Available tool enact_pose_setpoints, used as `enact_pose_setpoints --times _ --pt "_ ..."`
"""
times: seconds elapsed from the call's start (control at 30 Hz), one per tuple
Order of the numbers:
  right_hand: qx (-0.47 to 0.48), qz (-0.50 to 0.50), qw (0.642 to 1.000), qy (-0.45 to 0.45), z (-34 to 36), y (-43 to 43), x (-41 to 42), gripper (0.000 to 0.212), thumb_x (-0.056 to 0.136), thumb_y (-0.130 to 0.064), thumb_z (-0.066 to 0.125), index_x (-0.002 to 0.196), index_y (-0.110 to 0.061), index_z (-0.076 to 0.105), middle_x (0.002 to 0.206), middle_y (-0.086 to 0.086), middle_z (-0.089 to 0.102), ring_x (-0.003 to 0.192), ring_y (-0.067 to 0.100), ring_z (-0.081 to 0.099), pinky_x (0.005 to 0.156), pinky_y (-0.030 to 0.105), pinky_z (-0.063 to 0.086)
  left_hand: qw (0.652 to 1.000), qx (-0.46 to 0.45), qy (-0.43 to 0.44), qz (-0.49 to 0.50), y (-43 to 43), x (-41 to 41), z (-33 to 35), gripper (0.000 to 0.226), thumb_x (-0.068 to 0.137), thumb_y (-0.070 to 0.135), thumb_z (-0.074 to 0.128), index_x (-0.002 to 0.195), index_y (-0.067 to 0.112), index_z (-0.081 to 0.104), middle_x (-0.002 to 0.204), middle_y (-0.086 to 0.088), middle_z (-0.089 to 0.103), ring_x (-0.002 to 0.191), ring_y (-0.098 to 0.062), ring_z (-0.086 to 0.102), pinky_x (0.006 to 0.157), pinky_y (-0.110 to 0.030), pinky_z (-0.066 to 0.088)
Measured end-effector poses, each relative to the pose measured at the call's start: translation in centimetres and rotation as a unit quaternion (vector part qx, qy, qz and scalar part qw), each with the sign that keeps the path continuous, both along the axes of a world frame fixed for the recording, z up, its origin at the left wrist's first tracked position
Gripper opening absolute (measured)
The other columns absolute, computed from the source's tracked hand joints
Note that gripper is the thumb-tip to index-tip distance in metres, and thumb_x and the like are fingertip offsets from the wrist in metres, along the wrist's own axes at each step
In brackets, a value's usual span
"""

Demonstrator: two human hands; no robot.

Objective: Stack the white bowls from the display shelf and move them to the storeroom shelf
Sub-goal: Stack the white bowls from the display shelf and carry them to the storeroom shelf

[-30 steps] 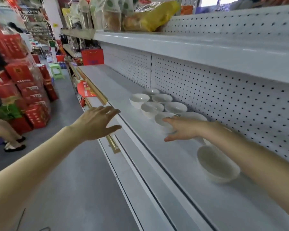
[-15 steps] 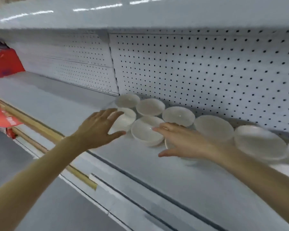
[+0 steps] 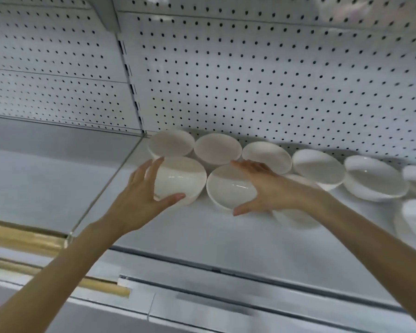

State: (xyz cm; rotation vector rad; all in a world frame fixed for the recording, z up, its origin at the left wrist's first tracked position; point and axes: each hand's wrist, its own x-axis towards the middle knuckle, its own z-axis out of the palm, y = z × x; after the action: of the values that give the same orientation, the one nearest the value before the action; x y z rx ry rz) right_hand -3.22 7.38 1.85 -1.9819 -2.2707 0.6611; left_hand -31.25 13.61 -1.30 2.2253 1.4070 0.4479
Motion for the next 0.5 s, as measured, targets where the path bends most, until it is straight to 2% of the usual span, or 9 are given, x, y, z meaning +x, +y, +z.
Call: enact_pose_setpoints --times 0.13,0.23,0.33,0.4,0.47,0.5 --pt "-0.02 -0.009 1.0 0.003 -0.3 0.3 0.1 0.123 0.066 -0.056 0.078 0.153 -0.029 -0.004 0.161 -0.006 -0.002 0.148 0.016 -0.004 0.118 0.03 0.006 0.994 -0.065 -0.091 0.006 0.2 -0.3 -0.9 0.11 0.063 0.068 0.059 0.153 0.032 0.006 0.155 0.003 0.018 0.139 -0.02 0.03 0.113 -0.04 0.03" --pt "-0.03 -0.022 0.999 0.007 -0.6 0.4 0.2 0.124 0.064 -0.056 0.079 0.152 -0.03 -0.004 0.161 -0.007 -0.004 0.148 0.018 -0.005 0.12 0.036 0.007 0.989 -0.073 -0.132 0.004 0.1 -0.2 -1.2 0.114 0.061 0.062 0.067 0.153 0.033 0.006 0.154 0.004 0.019 0.136 -0.017 0.031 0.113 -0.038 0.028" --pt "-0.036 -0.031 0.999 0.013 -0.8 0.6 0.1 0.124 0.063 -0.056 0.08 0.152 -0.031 -0.004 0.161 -0.007 -0.004 0.148 0.018 -0.006 0.121 0.04 0.009 0.974 -0.114 -0.194 0.022 0.4 -0.2 -1.7 0.12 0.061 0.062 0.08 0.152 0.036 0.007 0.143 0.009 0.031 0.126 -0.014 0.038 0.105 -0.031 0.033" --pt "-0.036 -0.036 0.999 0.009 -0.8 0.6 0.1 0.125 0.063 -0.055 0.08 0.152 -0.031 -0.003 0.161 -0.007 -0.002 0.148 0.017 -0.006 0.121 0.04 0.009 0.956 -0.153 -0.248 0.047 0.5 0.0 -2.1 0.12 0.063 0.053 0.082 0.153 0.031 0.005 0.136 0.012 0.035 0.122 -0.01 0.041 0.1 -0.028 0.033" --pt "-0.033 -0.039 0.999 0.003 -0.7 0.7 0.0 0.124 0.063 -0.055 0.081 0.152 -0.031 -0.002 0.161 -0.005 0.002 0.148 0.017 -0.004 0.12 0.038 0.008 0.937 -0.177 -0.292 0.077 0.7 0.3 -2.4 0.107 0.075 0.045 0.077 0.154 0.027 0.007 0.132 0.013 0.039 0.12 -0.01 0.044 0.097 -0.027 0.035" --pt "-0.031 -0.038 0.999 -0.001 -0.6 0.7 0.0 0.124 0.062 -0.055 0.081 0.152 -0.03 -0.001 0.16 -0.004 0.004 0.147 0.017 -0.003 0.12 0.036 0.006 0.931 -0.177 -0.307 0.088 0.7 0.4 -2.4 0.092 0.083 0.039 0.072 0.153 0.026 0.014 0.13 0.013 0.044 0.118 -0.011 0.047 0.094 -0.025 0.037"
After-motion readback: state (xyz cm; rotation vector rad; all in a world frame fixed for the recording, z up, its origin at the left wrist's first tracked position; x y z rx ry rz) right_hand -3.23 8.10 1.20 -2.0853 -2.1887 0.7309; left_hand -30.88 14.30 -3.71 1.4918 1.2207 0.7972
